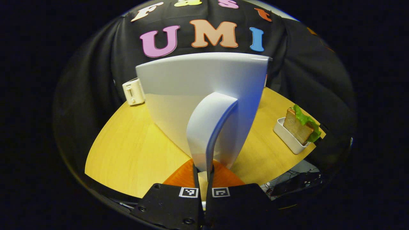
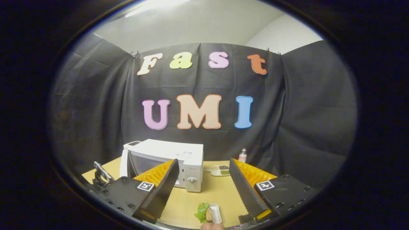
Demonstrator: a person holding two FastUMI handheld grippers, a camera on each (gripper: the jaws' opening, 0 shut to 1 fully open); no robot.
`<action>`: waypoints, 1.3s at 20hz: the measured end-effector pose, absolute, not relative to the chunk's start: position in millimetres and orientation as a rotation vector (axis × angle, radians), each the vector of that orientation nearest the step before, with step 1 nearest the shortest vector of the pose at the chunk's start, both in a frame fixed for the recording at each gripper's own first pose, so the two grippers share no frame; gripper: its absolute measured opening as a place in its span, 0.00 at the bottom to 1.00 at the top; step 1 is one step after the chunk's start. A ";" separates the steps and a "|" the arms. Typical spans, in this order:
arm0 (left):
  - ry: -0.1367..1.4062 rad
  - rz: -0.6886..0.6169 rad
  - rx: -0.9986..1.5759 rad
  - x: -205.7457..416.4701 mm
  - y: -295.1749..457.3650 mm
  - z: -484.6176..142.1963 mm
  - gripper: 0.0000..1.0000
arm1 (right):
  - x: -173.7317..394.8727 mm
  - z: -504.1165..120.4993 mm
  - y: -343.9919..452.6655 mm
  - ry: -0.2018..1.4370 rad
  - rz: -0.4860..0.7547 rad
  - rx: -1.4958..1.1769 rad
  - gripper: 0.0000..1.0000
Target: Open the microwave oven with the left hand, put the food in, and close the microwave oven.
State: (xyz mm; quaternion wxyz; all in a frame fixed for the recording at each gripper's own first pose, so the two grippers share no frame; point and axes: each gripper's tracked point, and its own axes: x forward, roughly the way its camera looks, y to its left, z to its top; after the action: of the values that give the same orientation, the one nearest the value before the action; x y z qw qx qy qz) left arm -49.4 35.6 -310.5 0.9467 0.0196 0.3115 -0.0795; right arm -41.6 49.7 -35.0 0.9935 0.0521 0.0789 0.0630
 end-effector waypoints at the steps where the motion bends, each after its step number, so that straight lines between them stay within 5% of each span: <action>1: 0.634 -0.147 0.032 -56.6 48.6 -310.6 0.01 | -45.0 -33.6 54.1 0.156 0.123 0.099 0.99; 10: 0.612 -0.083 -0.040 -81.2 159.2 -313.2 0.01 | -78.1 -36.0 118.8 0.167 0.141 0.034 0.96; 23: 0.617 -0.200 -0.058 -84.8 184.2 -318.2 0.06 | -87.1 -53.5 122.5 0.210 0.057 -0.022 0.97; 26: 0.554 -0.158 -0.032 -84.1 199.7 -306.5 0.76 | -84.0 -60.5 124.1 0.229 0.046 -0.026 0.99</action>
State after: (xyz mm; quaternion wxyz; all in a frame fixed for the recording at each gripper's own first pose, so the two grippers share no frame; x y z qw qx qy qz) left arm -84.1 199.7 -306.5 0.9587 -0.0160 0.2731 -0.0781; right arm -84.0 124.1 -60.5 0.9931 -0.0130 0.1145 0.0228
